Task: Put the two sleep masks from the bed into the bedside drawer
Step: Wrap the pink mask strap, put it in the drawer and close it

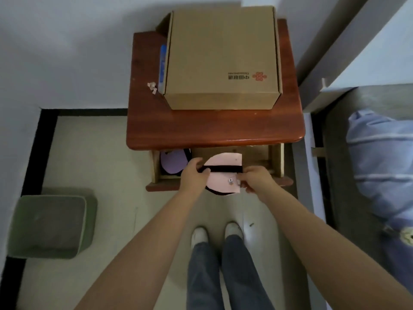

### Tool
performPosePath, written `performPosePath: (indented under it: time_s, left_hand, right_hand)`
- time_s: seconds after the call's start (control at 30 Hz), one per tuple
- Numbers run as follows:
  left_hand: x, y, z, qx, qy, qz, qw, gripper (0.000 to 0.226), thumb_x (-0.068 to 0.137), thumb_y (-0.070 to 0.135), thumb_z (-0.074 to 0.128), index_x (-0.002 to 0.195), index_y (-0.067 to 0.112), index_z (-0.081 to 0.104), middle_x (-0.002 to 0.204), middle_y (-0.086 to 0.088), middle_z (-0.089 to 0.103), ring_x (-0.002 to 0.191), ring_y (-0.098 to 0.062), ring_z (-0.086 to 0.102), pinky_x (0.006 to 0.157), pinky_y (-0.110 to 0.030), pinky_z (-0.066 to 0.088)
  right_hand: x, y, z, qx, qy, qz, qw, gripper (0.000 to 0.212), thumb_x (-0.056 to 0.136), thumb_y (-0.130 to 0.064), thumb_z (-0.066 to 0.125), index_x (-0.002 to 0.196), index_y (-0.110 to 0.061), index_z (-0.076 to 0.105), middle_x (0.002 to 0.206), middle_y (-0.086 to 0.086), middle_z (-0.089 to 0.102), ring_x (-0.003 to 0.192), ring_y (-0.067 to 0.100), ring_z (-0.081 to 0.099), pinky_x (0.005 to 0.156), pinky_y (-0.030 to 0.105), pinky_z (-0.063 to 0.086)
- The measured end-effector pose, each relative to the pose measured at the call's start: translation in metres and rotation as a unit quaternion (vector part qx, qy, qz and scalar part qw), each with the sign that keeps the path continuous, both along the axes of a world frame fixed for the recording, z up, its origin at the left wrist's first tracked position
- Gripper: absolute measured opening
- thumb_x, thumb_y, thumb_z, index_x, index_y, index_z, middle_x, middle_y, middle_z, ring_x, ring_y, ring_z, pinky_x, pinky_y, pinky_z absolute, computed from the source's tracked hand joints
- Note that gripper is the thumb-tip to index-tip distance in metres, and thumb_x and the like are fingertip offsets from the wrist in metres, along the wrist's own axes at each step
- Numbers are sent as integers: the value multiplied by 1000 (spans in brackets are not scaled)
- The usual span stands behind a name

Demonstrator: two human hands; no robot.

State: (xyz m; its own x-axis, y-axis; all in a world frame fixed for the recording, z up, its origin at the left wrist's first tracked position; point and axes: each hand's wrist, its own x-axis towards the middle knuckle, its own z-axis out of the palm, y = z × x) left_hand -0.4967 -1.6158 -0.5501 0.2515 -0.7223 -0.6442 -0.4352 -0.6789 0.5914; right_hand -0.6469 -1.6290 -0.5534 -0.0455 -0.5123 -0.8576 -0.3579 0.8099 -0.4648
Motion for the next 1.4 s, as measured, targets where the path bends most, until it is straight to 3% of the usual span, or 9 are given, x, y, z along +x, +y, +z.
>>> performPosePath:
  time_s: [0.17, 0.33, 0.47, 0.57, 0.87, 0.97, 1.07, 1.27, 1.4]
  left_hand:
    - [18, 3, -32, 18, -70, -84, 994, 50, 92, 7, 48, 139, 2, 31, 144, -18, 41, 131, -27, 41, 106, -28, 32]
    - [42, 21, -38, -24, -171, -253, 952, 45, 90, 19, 53, 131, 4, 45, 131, -19, 52, 122, -30, 46, 102, -36, 38]
    - [63, 33, -41, -57, -195, -345, 916, 42, 86, 22, 58, 124, 5, 54, 124, -17, 59, 115, -31, 51, 97, -38, 41]
    - [75, 40, -40, -96, -203, -352, 909, 36, 85, 10, 57, 120, 2, 57, 119, -21, 61, 110, -35, 53, 94, -40, 43]
    - [90, 51, -32, -124, -238, -349, 898, 33, 86, 3, 51, 118, 0, 58, 117, -22, 62, 109, -34, 52, 89, -41, 42]
    - [90, 48, -24, -162, -246, -383, 875, 24, 63, -12, 70, 86, -6, 69, 80, -25, 70, 76, -37, 65, 60, -38, 53]
    - [91, 46, -15, -173, -287, -445, 831, 35, 25, -9, 85, 52, 2, 67, 46, -13, 63, 43, -26, 61, 32, -19, 43]
    - [96, 38, -9, -191, -299, -495, 793, 38, 20, -6, 87, 49, 5, 66, 45, -9, 63, 43, -22, 62, 28, -16, 40]
    - [95, 37, -7, -189, -293, -498, 794, 39, 18, -4, 88, 49, 6, 66, 44, -8, 62, 43, -22, 62, 27, -15, 38]
  right_hand:
    - [10, -28, -45, 16, 64, -107, 992, 30, 85, 0, 49, 56, -8, 45, 56, 9, 49, 49, 16, 43, 54, 27, 41]
    - [29, -43, -75, -25, 159, 35, 986, 34, 88, -6, 45, 54, -11, 42, 57, 4, 47, 59, 18, 50, 69, 29, 49]
    - [36, -53, -79, -108, 253, 153, 949, 21, 92, -8, 36, 95, -4, 56, 92, 13, 62, 89, 27, 60, 77, 31, 47]
    - [38, -55, -81, -123, 285, 236, 921, 24, 92, -8, 35, 108, -5, 52, 112, 15, 62, 98, 28, 60, 75, 30, 45]
    - [25, 0, -41, -252, 323, 240, 880, 26, 86, -13, 43, 109, -4, 53, 107, 23, 60, 101, 38, 52, 79, 41, 45]
    - [20, 46, -22, -323, 324, 200, 866, 27, 79, -8, 53, 104, -1, 58, 108, 22, 59, 104, 37, 49, 91, 45, 41]
    - [22, 66, -26, -288, 299, 272, 868, 33, 80, -9, 55, 113, -5, 54, 119, 17, 55, 115, 33, 44, 102, 44, 32]
    - [25, 48, -27, -334, 324, 350, 813, 23, 87, -12, 51, 104, -2, 61, 111, 19, 61, 107, 36, 49, 91, 40, 32]
    - [22, 43, -21, -318, 299, 349, 829, 32, 85, -26, 55, 110, -6, 60, 118, 15, 58, 114, 31, 46, 97, 39, 31]
